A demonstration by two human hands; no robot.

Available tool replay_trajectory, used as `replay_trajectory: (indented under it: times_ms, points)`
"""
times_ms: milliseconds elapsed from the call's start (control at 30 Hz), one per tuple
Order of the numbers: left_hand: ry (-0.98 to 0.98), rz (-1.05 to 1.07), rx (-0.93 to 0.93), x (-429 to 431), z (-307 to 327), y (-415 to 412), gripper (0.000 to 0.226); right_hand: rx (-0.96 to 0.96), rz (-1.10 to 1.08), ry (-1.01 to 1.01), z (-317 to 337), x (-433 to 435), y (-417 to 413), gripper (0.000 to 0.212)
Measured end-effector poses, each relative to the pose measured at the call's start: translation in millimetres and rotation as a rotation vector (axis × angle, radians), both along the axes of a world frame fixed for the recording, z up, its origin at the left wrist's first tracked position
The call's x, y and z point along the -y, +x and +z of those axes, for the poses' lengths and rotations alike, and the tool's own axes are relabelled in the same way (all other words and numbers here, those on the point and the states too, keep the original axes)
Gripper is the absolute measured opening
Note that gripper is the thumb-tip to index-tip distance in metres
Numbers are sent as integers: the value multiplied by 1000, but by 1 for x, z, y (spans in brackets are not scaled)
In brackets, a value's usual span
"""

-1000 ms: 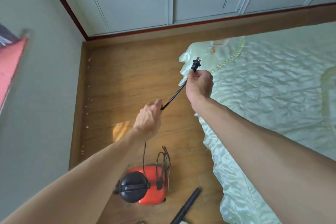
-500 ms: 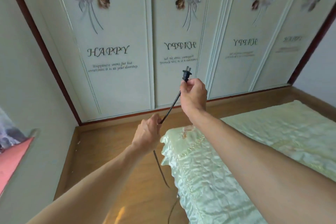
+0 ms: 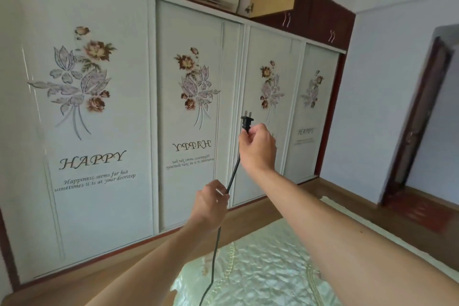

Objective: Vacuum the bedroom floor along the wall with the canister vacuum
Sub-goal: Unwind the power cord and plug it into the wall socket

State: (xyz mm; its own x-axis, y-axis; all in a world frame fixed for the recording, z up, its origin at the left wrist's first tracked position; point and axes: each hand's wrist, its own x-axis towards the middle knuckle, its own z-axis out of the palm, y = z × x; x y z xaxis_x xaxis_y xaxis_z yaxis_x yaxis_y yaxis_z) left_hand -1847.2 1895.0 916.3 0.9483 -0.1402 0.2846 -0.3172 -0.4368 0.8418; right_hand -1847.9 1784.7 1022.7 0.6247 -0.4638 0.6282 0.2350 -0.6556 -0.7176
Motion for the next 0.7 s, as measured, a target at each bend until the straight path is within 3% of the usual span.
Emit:
replay_trajectory:
  times_ms: [333,533,700]
  points:
    - [-69,-258,25,37,42,-67,18,16,-233,-73,52,29,-95,18]
    - [-134,-472,-42,103,67,-120,15,33,-419,-71,75,87,-177,17]
    - [-189,-683,-110,174,93,-188,25,55,-590,-92,99,149,-262,18]
